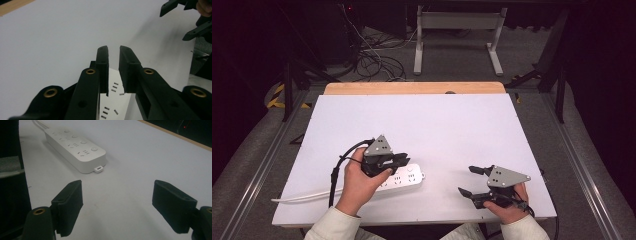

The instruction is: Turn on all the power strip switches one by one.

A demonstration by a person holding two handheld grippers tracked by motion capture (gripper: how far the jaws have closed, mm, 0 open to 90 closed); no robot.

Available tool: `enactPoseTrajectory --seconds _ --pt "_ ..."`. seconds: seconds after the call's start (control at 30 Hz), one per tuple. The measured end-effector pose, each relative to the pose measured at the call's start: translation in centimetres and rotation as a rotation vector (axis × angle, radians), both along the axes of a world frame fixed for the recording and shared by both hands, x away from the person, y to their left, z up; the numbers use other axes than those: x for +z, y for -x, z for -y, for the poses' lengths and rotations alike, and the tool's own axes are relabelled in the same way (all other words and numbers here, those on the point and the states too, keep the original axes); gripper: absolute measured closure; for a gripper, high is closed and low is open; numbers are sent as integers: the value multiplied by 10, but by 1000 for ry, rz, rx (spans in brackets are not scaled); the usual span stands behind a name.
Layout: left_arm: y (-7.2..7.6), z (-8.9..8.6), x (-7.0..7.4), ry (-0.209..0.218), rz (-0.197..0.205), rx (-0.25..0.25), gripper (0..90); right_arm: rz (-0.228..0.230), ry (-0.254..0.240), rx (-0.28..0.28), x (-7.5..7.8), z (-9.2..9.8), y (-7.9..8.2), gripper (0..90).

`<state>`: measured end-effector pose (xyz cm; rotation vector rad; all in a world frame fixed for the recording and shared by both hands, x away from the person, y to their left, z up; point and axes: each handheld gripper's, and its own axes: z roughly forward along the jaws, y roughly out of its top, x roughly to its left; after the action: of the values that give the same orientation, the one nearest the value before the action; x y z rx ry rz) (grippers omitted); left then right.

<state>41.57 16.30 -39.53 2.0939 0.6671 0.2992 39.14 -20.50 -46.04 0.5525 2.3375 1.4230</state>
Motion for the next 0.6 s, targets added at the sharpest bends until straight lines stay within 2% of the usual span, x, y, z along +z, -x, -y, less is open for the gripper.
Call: enactPoseTrajectory --seconds 0.07,0.2,0.37,0.53,0.6 --pt "4 -7 4 17 7 1 702 1 0 -1 0 0 0 251" --pt "12 -20 10 33 46 15 524 2 -3 -1 0 0 0 247" --pt "22 -36 15 89 95 45 323 0 -5 -2 0 0 0 244" --pt "31 -52 8 95 161 57 266 0 -8 -3 1 1 0 243" --pt "34 -60 3 126 167 72 249 1 -9 -3 1 1 0 243"
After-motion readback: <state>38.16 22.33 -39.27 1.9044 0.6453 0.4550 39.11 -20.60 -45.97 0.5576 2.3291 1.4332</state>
